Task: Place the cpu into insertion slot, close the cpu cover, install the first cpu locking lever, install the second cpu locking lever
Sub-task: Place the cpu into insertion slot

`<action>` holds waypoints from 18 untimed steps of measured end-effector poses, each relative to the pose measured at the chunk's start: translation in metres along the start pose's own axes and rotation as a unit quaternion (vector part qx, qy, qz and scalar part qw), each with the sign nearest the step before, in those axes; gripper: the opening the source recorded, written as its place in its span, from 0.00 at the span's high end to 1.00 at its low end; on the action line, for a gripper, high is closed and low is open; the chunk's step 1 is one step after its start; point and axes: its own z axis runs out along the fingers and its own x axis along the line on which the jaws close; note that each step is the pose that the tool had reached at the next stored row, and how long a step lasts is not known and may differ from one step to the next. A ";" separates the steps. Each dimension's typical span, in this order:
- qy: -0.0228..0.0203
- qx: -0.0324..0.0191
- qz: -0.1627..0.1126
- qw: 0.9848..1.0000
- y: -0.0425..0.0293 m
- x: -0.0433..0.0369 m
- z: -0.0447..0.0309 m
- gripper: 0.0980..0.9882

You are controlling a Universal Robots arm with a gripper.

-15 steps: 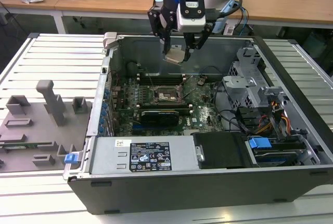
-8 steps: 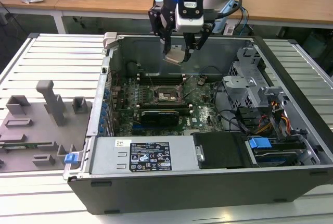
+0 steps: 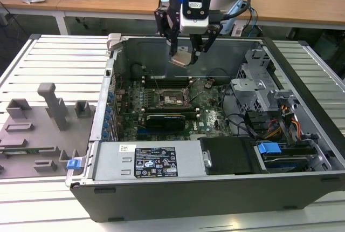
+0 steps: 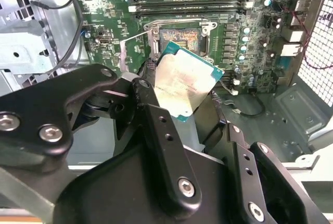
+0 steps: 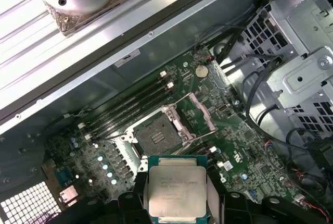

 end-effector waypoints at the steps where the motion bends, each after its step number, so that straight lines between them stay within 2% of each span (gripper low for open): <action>1: 0.000 0.000 0.004 1.000 0.0000 0.0000 0.0001 0.51; 7: -0.002 0.000 0.020 1.000 0.0000 0.0000 0.0005 0.51; 12: -0.004 -0.001 0.042 0.999 -0.0001 0.0000 0.0011 0.51; 18: -0.005 -0.001 0.055 0.998 -0.0002 0.0000 0.0022 0.51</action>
